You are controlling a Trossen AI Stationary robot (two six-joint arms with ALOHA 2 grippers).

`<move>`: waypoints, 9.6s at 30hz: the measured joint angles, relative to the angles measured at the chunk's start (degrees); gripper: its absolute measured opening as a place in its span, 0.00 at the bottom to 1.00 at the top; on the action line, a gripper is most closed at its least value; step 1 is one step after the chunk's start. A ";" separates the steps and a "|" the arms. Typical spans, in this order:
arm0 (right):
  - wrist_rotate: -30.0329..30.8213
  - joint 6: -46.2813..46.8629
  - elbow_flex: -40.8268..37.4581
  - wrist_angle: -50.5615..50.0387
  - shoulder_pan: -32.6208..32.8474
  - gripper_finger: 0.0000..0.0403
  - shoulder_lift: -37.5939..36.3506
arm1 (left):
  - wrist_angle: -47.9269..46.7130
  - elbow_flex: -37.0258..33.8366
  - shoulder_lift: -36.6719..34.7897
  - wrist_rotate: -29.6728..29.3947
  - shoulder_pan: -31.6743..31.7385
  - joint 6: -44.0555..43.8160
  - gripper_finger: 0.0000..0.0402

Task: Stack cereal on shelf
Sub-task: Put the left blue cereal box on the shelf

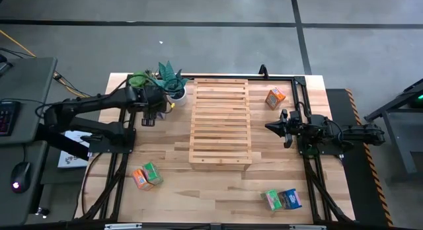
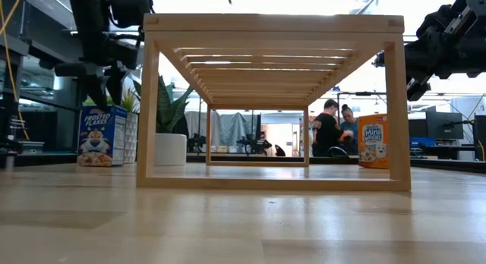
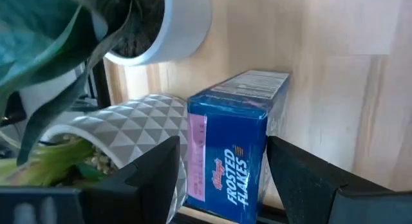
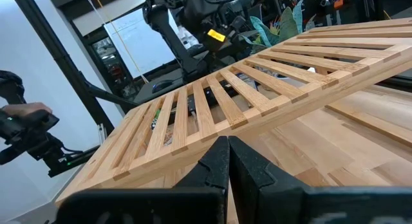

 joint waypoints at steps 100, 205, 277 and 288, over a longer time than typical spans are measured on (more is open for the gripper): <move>-0.01 0.00 0.00 0.02 0.02 0.00 0.00 | -3.44 2.84 0.83 4.38 4.69 -13.38 0.74; 0.06 0.00 0.00 0.00 0.02 0.00 0.00 | -5.78 62.69 31.05 14.95 0.33 -53.78 0.38; 0.01 0.00 0.00 0.00 0.02 0.00 0.00 | -5.54 62.73 33.79 17.87 1.54 -44.39 0.56; 0.02 0.00 0.00 0.02 0.02 0.00 0.00 | -3.62 62.73 26.46 10.72 2.29 -38.89 0.56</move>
